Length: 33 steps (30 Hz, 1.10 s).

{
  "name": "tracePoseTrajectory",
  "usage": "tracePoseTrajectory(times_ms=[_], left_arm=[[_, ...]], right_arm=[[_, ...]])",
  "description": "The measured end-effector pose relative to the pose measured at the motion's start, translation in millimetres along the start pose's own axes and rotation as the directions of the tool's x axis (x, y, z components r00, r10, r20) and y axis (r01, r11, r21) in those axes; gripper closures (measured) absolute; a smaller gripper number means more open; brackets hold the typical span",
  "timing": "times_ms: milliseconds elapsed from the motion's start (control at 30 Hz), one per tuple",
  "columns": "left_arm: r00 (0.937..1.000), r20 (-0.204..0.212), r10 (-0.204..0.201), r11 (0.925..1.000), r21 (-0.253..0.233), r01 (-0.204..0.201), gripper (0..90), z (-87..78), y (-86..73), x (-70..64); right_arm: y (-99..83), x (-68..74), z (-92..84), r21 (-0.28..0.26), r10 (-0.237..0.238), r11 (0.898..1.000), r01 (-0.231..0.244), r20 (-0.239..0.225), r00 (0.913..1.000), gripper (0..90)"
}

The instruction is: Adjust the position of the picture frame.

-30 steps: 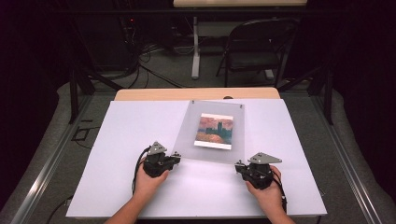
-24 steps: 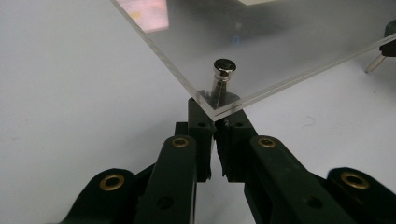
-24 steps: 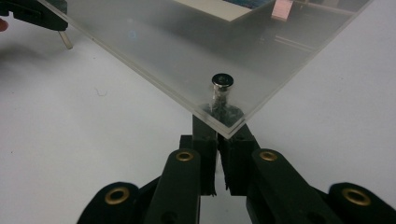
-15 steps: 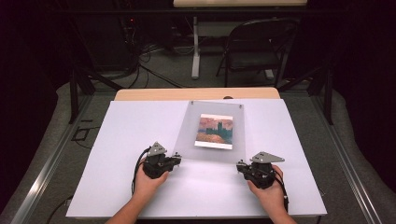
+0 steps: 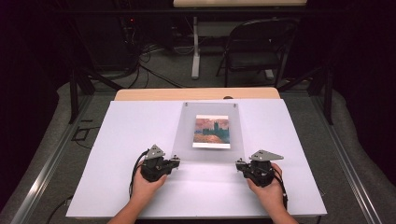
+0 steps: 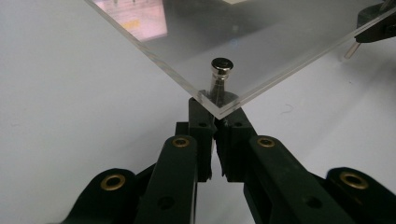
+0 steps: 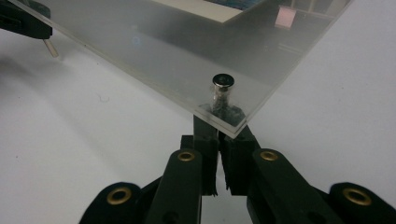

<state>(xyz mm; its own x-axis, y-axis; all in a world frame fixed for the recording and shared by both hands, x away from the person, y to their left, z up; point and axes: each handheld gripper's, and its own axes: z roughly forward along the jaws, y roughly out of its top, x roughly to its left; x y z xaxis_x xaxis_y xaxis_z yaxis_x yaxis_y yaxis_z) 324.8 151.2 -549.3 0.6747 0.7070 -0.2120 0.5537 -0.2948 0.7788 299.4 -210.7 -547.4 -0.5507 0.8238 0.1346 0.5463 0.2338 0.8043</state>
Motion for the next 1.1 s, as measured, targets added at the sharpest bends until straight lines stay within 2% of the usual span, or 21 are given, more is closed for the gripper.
tracePoseTrajectory(times_ms=[400, 633, 700, 800, 967, 1100], left_arm=[[0.9998, -0.009, -0.017, 0.9998, -0.007, 0.017, 85.5, -8.7, -6.0, 0.1], [0.9987, -0.023, -0.045, 0.9989, -0.017, 0.044, 85.3, -12.8, -3.7, 7.8], [0.9972, -0.025, -0.071, 0.9969, -0.035, 0.070, 85.2, -12.2, -1.8, 9.6], [0.9960, -0.022, -0.086, 0.9955, -0.040, 0.085, 85.1, -11.7, 1.8, 12.5], [0.9959, -0.025, -0.087, 0.9953, -0.044, 0.086, 85.1, -10.2, 8.2, 15.0], [0.9946, -0.041, -0.096, 0.9943, -0.051, 0.094, 85.2, -9.8, 12.7, 18.5]], right_arm=[[6.3, -0.9, 8.4, -0.003, -0.010, 1.000, 0.010, -0.014, 0.9999, 85.9], [11.3, 2.2, 13.6, -0.007, -0.019, 1.000, 0.018, -0.041, 0.9990, 85.9], [15.7, 1.8, 14.4, -0.010, -0.024, 1.000, 0.024, -0.043, 0.9988, 85.9], [21.5, 0.4, 16.9, -0.016, -0.006, 1.000, 0.006, -0.037, 0.9993, 85.9], [26.8, -3.1, 18.8, -0.024, 0.009, 1.000, -0.010, -0.030, 0.9995, 85.9], [33.0, -3.8, 21.1, -0.024, 0.020, 0.999, -0.021, -0.032, 0.9993, 85.9]])
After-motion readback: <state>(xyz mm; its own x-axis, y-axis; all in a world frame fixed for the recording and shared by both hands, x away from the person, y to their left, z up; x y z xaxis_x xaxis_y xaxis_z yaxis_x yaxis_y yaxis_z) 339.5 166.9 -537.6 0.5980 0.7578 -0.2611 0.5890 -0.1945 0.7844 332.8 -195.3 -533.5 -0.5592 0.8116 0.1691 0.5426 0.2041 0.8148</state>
